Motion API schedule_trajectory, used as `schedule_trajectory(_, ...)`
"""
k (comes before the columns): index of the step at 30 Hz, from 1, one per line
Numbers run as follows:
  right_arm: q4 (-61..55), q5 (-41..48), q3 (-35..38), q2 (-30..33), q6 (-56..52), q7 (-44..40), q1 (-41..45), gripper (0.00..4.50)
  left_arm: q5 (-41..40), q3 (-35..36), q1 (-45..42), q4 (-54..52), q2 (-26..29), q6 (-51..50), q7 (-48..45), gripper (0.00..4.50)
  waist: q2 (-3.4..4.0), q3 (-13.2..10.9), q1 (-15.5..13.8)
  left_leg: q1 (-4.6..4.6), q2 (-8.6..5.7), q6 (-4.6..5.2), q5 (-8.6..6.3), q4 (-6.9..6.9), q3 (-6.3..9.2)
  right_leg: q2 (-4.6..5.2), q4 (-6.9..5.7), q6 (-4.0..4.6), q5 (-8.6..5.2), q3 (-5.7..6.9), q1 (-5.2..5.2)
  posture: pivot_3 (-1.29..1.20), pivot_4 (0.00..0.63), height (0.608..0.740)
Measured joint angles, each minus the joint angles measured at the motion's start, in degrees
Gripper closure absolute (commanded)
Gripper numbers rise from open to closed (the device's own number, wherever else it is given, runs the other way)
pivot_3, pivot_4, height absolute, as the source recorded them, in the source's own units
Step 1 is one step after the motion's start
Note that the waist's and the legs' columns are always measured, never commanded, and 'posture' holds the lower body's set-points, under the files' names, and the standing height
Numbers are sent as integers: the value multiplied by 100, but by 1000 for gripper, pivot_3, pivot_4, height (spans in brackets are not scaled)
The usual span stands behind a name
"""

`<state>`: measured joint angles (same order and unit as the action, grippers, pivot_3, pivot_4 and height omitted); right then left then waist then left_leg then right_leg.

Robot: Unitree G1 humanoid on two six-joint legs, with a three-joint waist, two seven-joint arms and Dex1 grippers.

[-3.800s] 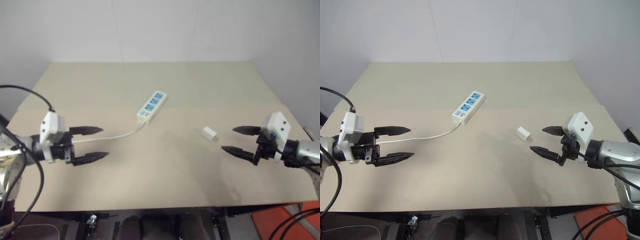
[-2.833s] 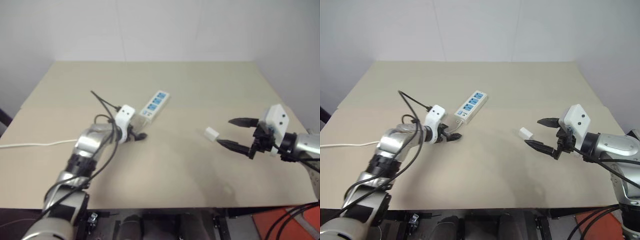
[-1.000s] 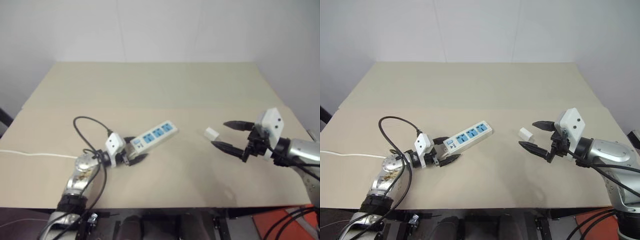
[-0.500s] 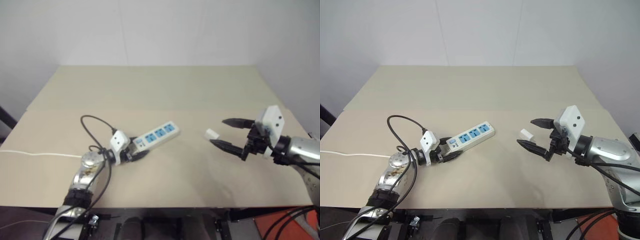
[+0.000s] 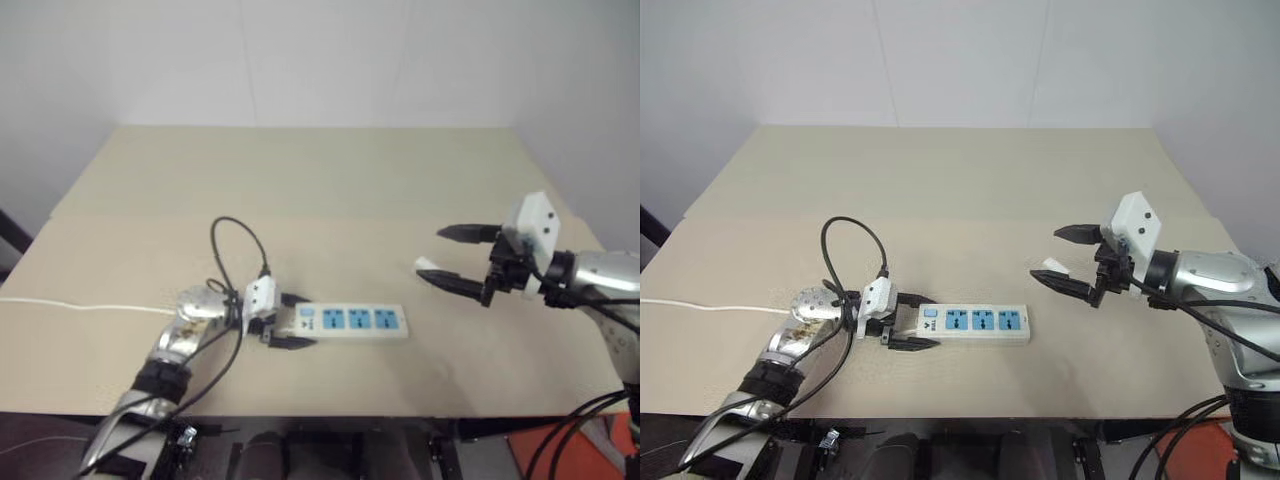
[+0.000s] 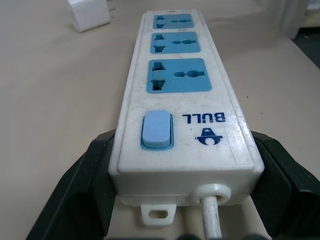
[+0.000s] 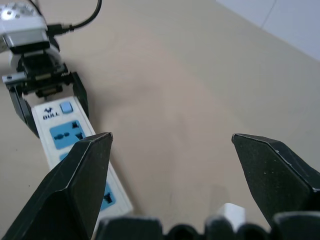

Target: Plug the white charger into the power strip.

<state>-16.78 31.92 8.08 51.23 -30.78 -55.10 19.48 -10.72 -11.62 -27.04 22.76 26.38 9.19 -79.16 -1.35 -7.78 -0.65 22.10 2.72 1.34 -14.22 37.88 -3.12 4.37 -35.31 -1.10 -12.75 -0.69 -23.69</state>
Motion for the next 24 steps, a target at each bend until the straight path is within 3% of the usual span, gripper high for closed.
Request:
schedule_trajectory(7, 882, -933, -1455, 16, -1483, 536, 1668, 0, 23, 10, -7, 320, 0, 192, -47, 1208, 1, 0, 60, 23, 0, 1, 1, 3, -8, -1, -34, -1, 1, -13, -51, 0, 150, 740)
schedule_trajectory(14, 1769, -1448, -3334, -142, -3832, 273, 4105, 0, 24, 22, -13, 399, 6, 279, -68, 1208, 5, -2, 88, 22, 5, 1, 0, 3, -4, -3, -51, 8, -3, -8, -61, 0, 150, 740)
schedule_trajectory(19, 2386, -1903, -4755, -417, -4101, -221, 4801, 0, 34, 21, -23, 413, -19, 308, -52, 1208, 6, -1, 82, 26, 2, 1, 1, 3, -5, 0, -52, 8, -3, -6, -62, 0, 150, 740)
schedule_trajectory(24, 3605, -2419, -5324, -904, -3682, -413, 4930, 0, 31, 26, -19, 408, -21, 296, -38, 1208, 6, -1, 85, 27, 1, 1, 1, 7, -7, 0, -57, 7, -3, -6, -64, 0, 150, 740)
